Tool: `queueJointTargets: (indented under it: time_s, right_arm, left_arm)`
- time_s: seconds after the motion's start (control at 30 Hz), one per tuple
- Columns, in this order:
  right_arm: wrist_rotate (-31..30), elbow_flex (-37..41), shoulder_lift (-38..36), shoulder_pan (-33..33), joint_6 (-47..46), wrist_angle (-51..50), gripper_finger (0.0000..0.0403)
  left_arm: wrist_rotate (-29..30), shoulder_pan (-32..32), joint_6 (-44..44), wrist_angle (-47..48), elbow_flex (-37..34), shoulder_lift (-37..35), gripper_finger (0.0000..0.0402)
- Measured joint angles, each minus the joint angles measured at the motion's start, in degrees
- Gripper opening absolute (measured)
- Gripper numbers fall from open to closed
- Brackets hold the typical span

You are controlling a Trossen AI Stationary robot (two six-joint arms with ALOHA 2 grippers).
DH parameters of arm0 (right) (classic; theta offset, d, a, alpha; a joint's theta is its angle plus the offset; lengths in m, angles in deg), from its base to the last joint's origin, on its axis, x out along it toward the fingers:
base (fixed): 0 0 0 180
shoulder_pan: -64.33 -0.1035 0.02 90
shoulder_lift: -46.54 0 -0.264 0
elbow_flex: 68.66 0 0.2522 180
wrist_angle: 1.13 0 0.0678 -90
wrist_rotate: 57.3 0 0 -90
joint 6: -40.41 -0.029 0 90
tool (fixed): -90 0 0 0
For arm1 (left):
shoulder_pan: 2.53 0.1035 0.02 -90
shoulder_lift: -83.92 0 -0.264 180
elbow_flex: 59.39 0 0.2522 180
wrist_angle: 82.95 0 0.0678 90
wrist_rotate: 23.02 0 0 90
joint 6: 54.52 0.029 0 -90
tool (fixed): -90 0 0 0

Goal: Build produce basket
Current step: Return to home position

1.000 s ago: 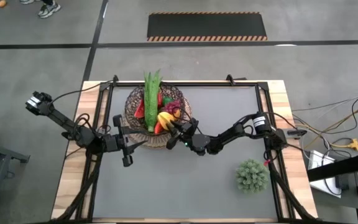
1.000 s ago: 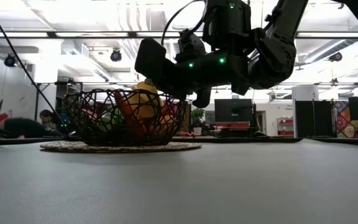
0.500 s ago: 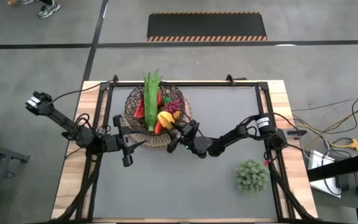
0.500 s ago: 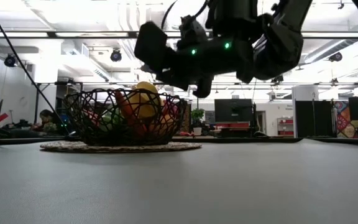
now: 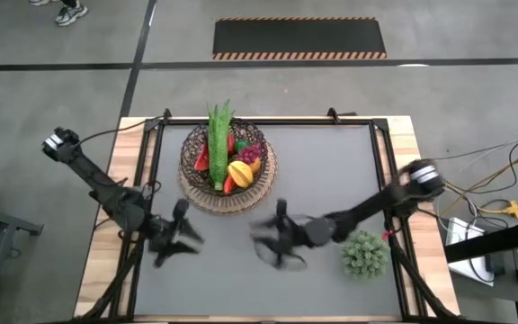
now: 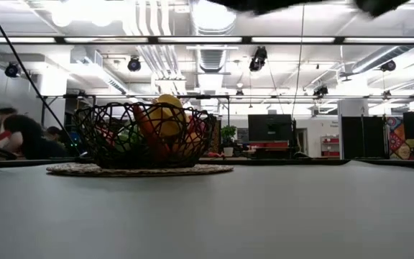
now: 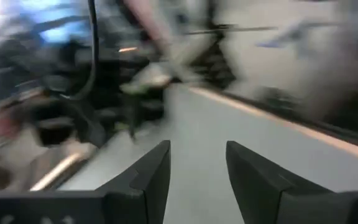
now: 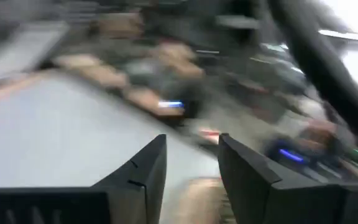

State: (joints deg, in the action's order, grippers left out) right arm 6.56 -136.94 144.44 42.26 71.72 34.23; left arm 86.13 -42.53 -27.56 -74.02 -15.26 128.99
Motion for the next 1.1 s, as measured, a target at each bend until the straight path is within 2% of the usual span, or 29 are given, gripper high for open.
queueJointTargets:
  time_s: [0.07,0.17,0.33,0.43,0.53,0.67,0.83,1.03,1.1]
  right_arm:
    - [5.2,3.7,-6.8,-1.7,-1.7,-9.7,0.0120]
    - [6.7,10.8,-18.5,-1.7,-7.7,-18.5,0.0097]
    - [9.1,25.4,-33.7,2.4,-8.1,-12.3,0.0052]
    - [10.2,32.6,-40.8,8.4,-6.7,-6.8,0.0025]
    - [18.5,37.9,-46.2,15.6,-7.3,-4.1,0.0011]
    - [24.7,42.6,-54.4,23.1,-8.9,-3.0,0.0009]
    - [25.0,47.8,-63.6,26.7,-9.3,-3.4,0.0009]
    - [24.7,53.4,-72.7,27.2,-9.7,-3.5,0.0009]
    - [24.7,53.8,-75.3,27.1,-10.2,-4.6,0.0009]
  left_arm:
    - [-2.7,-1.6,0.2,3.3,-0.6,-1.7,0.0138]
    - [2.7,-2.2,0.4,2.6,-2.8,-5.3,0.0138]
    - [10.8,0.0,1.5,2.2,-7.4,-12.7,0.0138]
    - [11.5,3.1,5.5,-5.7,-10.7,-17.2,0.0138]
    - [11.8,7.9,9.5,-13.0,-14.4,-20.0,0.0138]
    - [12.0,13.1,8.1,-8.0,-16.8,-24.9,0.0128]
    - [12.7,14.9,2.2,2.0,-17.3,-34.7,0.0085]
    - [12.9,14.9,-2.3,1.4,-20.9,-44.3,0.0028]
    - [13.6,14.9,-3.2,0.0,-22.8,-43.5,0.0013]
